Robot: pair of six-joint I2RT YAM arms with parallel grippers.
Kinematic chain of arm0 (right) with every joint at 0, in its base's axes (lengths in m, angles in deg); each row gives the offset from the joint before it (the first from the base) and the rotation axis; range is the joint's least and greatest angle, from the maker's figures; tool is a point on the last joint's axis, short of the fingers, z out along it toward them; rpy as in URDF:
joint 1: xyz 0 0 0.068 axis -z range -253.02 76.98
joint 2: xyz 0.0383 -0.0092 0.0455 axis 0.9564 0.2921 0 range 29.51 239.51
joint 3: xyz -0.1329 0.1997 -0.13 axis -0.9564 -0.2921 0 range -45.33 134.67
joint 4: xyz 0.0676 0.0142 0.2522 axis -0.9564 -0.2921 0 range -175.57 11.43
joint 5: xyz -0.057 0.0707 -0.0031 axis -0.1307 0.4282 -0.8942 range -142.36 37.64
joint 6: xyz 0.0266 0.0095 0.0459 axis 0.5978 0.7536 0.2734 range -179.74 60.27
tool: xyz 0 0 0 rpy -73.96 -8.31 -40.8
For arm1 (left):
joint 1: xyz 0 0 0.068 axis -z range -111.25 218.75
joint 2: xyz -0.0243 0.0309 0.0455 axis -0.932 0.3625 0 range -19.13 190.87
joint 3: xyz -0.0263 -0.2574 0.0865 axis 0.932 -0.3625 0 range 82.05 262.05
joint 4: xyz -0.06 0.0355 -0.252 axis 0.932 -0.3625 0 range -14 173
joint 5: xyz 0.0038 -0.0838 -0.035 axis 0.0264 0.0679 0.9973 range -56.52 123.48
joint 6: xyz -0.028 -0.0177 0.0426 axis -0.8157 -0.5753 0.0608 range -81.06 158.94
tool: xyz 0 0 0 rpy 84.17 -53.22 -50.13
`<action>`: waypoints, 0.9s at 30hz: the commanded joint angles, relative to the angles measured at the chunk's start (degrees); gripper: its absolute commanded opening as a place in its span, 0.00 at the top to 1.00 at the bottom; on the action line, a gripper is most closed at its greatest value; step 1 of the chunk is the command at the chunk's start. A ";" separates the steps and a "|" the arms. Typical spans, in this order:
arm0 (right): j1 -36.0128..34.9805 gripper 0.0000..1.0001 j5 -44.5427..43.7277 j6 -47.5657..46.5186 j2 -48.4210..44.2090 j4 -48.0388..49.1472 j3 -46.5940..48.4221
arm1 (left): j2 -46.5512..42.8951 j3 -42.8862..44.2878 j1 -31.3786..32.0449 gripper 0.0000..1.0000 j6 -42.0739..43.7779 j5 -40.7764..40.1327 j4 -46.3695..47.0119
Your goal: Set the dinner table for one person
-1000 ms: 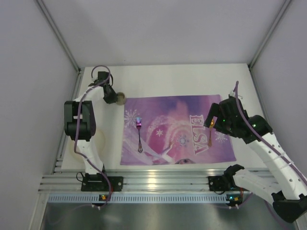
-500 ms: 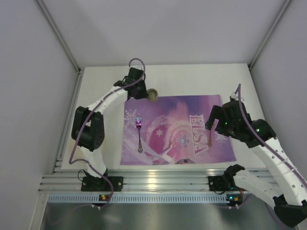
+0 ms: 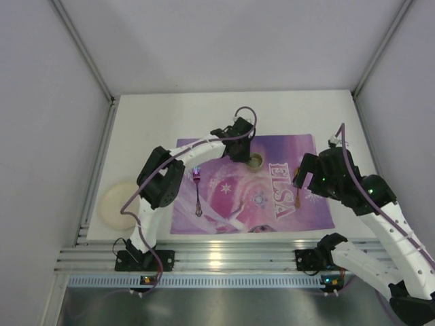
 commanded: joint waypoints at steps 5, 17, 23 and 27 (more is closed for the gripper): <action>0.72 0.00 -0.57 -0.62 -1.57 -1.79 0.20 | 12.24 20.55 5.57 1.00 -5.13 0.69 3.95; 0.81 0.00 -2.68 -0.35 -4.56 -6.71 -0.16 | 22.53 30.14 6.89 1.00 -8.56 0.60 7.99; 0.81 0.00 -3.30 -0.26 -5.17 -7.51 0.20 | 24.56 32.44 6.98 0.74 -9.26 2.09 6.15; 0.81 0.00 -3.21 -0.09 -5.44 -7.69 0.28 | 22.89 32.17 6.98 0.58 -9.09 2.36 6.93</action>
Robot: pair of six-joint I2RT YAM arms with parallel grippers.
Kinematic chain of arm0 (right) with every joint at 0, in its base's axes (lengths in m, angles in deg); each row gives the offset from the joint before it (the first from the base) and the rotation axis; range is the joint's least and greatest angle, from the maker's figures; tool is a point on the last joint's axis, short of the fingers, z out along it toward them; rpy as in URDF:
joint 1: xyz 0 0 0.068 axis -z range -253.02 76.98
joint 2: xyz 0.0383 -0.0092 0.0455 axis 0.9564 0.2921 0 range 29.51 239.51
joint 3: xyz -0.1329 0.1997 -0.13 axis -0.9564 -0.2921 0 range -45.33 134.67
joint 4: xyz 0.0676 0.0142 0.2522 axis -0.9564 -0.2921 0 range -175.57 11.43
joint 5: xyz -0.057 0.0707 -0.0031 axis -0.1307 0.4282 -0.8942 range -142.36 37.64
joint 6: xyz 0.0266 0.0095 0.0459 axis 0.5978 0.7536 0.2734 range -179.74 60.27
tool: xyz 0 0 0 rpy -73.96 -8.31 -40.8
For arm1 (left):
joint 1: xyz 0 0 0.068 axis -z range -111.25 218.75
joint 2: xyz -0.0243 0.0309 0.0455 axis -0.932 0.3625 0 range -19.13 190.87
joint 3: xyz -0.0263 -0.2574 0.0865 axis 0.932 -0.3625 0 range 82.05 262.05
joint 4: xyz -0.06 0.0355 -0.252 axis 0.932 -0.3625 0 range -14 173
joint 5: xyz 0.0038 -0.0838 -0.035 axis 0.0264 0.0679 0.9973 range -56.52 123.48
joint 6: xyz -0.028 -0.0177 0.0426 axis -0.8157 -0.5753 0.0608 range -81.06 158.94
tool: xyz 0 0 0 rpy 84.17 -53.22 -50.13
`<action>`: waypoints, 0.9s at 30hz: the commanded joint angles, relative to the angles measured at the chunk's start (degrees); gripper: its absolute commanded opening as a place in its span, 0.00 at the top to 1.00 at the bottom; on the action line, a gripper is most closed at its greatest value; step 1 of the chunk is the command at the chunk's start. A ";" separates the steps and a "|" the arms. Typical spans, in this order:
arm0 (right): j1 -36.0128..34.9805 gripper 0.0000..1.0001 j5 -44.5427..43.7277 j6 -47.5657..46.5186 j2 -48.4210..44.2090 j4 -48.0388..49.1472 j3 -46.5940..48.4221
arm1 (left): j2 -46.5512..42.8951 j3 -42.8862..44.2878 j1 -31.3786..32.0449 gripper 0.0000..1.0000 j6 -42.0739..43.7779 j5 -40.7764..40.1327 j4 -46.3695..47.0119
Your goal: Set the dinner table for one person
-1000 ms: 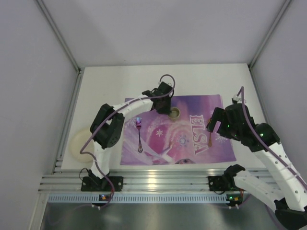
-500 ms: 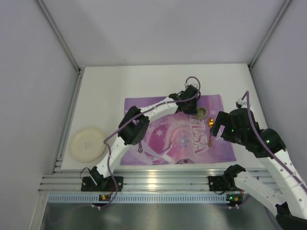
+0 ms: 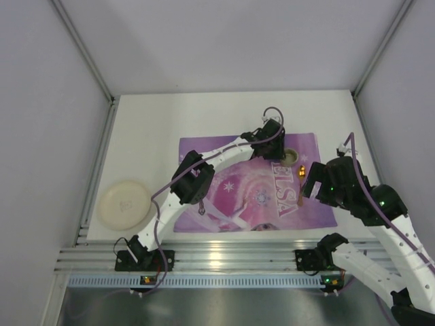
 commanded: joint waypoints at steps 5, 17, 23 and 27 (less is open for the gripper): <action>0.77 0.00 -0.82 0.20 -0.47 0.01 0.57 | -4.29 0.71 0.07 0.47 -0.32 3.04 5.13; 0.77 0.00 -0.47 -0.50 -0.91 0.63 1.18 | -17.64 -6.22 -2.39 0.29 0.29 4.99 6.46; 0.77 0.00 -0.47 -1.03 -2.05 2.03 0.13 | -38.09 -23.87 -9.58 0.29 2.40 -3.80 -3.11; 0.85 0.00 0.76 -1.64 -1.71 3.70 -0.75 | -50.33 -40.21 -20.45 0.30 1.88 -11.17 -9.70</action>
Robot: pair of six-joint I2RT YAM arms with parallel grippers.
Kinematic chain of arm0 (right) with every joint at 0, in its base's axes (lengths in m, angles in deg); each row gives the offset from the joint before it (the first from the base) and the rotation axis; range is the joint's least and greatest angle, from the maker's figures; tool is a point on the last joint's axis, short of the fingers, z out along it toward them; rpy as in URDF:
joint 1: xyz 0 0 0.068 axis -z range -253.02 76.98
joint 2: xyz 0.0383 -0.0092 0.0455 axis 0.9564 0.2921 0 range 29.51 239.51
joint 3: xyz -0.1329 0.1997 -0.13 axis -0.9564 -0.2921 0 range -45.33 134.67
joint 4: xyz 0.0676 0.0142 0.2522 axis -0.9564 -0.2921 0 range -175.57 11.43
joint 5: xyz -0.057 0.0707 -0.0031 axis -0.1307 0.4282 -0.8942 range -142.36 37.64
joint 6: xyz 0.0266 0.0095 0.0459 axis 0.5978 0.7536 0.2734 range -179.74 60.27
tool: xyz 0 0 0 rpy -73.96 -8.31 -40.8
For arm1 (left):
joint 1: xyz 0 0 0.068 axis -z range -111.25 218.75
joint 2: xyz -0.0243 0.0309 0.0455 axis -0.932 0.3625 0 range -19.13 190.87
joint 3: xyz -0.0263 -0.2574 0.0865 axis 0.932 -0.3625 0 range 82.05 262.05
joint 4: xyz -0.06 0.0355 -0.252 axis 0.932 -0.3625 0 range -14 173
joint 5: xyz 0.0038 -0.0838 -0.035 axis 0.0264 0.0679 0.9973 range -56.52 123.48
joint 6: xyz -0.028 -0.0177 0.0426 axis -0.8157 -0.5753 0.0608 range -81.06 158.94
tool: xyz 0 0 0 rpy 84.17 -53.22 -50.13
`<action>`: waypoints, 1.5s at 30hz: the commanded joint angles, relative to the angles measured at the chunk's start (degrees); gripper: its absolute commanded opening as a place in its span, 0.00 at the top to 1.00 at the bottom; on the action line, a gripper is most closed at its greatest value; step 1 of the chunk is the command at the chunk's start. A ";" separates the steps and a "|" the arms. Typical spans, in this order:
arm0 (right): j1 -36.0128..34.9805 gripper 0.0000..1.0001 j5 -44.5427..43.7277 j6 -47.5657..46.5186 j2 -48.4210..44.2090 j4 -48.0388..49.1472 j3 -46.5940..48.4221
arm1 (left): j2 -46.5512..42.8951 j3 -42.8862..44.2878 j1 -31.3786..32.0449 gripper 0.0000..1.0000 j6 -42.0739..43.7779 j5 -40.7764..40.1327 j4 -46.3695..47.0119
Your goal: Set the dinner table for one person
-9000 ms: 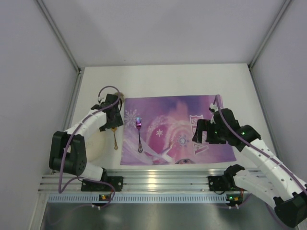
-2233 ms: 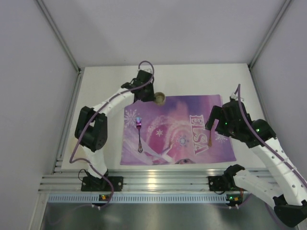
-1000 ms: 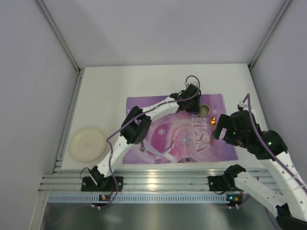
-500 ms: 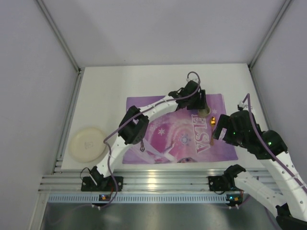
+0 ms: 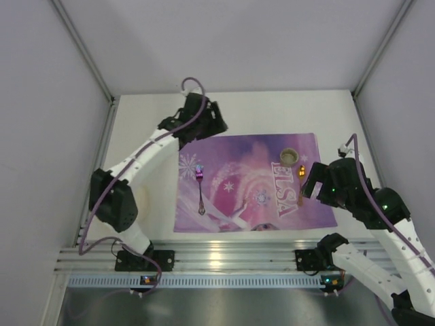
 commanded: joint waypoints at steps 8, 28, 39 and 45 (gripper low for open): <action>0.85 0.00 4.51 -2.59 2.42 6.91 -2.64 | -22.23 -30.98 -29.64 0.31 -0.80 -11.56 -17.47; 0.85 0.00 3.99 -4.26 1.89 6.65 -3.34 | -11.43 -33.10 -32.91 0.42 0.61 -19.38 -21.44; 0.85 0.00 3.46 -4.18 2.15 6.30 -3.17 | -9.14 -36.79 -32.91 0.57 -0.36 -20.00 -19.42; 0.94 0.00 3.38 -3.83 2.07 6.21 -3.34 | -7.82 -36.80 -32.83 1.00 1.04 -17.64 -17.83</action>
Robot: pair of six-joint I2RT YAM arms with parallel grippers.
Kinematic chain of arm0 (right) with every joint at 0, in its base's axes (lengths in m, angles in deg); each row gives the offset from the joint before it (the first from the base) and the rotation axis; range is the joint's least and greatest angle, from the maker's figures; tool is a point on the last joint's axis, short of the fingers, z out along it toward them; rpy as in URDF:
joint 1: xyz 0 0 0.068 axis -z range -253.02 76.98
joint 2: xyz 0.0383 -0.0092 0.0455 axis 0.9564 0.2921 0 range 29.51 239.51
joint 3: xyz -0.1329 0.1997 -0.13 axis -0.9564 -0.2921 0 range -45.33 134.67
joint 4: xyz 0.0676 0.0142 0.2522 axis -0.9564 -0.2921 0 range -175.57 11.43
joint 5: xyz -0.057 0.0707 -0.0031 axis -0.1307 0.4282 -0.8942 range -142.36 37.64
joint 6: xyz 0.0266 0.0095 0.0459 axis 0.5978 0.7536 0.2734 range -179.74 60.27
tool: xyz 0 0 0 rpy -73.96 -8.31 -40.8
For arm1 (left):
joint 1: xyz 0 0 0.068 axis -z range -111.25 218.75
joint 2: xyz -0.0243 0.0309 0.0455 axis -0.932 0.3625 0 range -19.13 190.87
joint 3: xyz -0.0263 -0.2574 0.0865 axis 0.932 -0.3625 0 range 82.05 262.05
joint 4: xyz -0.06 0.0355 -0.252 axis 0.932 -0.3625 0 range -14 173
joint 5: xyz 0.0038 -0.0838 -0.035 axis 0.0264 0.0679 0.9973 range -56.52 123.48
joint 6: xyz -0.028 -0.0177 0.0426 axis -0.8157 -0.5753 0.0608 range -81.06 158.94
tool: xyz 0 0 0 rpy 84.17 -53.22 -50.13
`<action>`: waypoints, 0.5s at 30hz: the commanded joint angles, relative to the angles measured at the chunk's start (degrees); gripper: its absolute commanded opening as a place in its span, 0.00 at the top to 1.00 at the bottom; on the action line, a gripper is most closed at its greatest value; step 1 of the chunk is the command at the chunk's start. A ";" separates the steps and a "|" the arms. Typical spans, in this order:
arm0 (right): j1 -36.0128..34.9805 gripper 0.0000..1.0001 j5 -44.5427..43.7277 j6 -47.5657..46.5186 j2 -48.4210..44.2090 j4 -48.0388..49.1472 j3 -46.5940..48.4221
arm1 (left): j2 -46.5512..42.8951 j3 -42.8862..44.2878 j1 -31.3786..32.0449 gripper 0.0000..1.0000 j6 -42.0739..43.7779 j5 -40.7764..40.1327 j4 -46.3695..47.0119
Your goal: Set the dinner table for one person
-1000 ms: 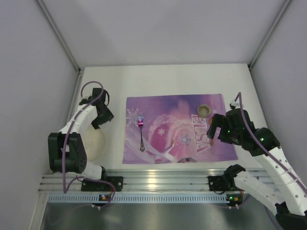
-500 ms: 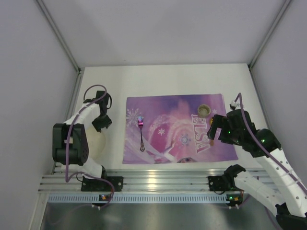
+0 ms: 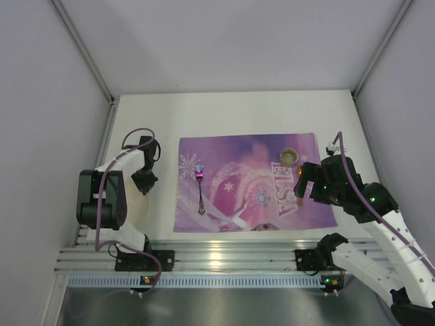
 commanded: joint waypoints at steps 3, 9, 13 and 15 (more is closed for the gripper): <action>0.88 0.00 -0.80 -0.07 -0.12 0.70 0.48 | -0.15 2.85 0.37 1.00 -0.76 3.56 1.29; 0.79 0.00 1.22 -0.85 0.32 2.71 0.48 | -3.50 15.75 7.04 1.00 -6.46 7.60 -4.07; 0.88 0.00 3.59 -1.03 0.67 5.09 0.48 | 0.18 23.51 17.76 1.00 -11.66 7.34 -5.31; 0.88 0.00 4.73 -0.94 0.76 5.54 0.75 | 1.95 26.23 24.18 1.00 -14.02 7.87 -3.82</action>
